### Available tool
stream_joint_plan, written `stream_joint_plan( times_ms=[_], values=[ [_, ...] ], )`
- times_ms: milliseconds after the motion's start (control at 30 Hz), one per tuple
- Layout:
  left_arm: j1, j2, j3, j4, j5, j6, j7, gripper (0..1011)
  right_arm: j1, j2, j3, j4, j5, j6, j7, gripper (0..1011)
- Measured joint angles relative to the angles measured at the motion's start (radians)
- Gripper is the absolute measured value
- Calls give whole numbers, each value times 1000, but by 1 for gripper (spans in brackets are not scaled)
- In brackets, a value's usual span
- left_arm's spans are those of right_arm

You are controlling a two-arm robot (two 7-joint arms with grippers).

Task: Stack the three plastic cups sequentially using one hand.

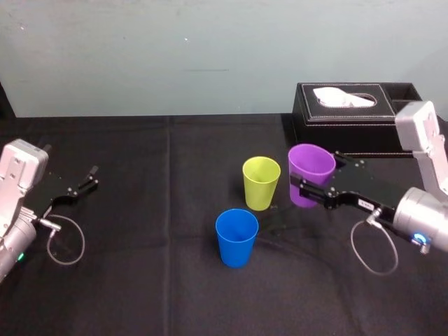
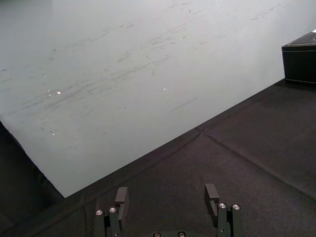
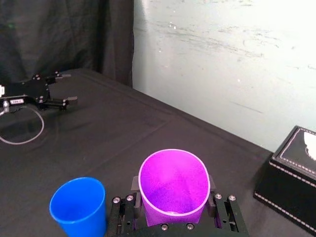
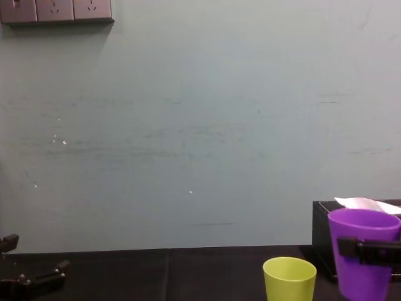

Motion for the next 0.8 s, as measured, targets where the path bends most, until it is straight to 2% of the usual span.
stream_joint_plan(
  times_ms=[267, 800],
  values=[
    [0, 0, 0, 0, 0, 0, 0, 1011, 54, -21, -17, 16, -8, 25, -7, 728],
    [0, 0, 0, 0, 0, 0, 0, 1012, 173, -100, -80, 120, -57, 48, -22, 728]
  ],
)
